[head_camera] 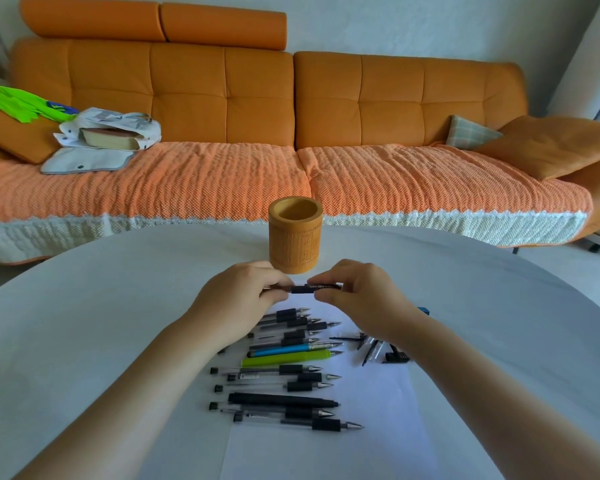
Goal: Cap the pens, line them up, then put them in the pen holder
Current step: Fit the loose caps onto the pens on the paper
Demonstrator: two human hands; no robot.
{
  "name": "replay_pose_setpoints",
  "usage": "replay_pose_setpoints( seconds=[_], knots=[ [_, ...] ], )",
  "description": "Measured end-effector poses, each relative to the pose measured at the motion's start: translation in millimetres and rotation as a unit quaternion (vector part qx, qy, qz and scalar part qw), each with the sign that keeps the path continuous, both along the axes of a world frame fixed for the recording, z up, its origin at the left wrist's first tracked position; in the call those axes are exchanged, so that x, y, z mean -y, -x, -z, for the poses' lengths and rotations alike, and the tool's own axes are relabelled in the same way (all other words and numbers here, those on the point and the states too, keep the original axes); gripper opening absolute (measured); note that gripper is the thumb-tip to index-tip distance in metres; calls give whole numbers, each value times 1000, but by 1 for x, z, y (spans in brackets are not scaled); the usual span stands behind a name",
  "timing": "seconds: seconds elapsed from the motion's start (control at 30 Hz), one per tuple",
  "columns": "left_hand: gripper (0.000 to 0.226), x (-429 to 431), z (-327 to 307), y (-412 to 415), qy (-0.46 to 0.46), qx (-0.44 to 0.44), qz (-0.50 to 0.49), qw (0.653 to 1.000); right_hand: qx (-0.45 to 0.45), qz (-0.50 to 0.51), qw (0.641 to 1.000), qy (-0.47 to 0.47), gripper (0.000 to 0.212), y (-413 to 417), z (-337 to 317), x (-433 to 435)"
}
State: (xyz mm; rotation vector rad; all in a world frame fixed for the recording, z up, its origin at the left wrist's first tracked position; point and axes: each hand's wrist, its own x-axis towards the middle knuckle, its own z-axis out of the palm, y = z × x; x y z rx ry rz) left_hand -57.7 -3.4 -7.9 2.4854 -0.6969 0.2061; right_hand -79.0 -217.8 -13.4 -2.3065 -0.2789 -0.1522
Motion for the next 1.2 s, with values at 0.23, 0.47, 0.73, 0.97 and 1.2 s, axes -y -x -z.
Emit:
replay_pose_setpoints(
  seconds=[0.23,0.47,0.73,0.97,1.2],
  knots=[
    [23,7,11,-1,27,69,12,997,-28,36,999,4,9,-2,6,1],
    [26,1,22,-11,-31,125,-14,992,-24,112,993,41,3,-22,17,21],
    [20,-5,27,-11,-79,-28,3,996,-14,120,980,158,11,-25,22,18],
    [20,-3,25,-11,-90,-50,6,995,-5,113,975,192,17,-24,25,16],
    [9,-1,28,-7,-99,-1,5,995,-20,112,982,149,8,-10,-5,45]
  ],
)
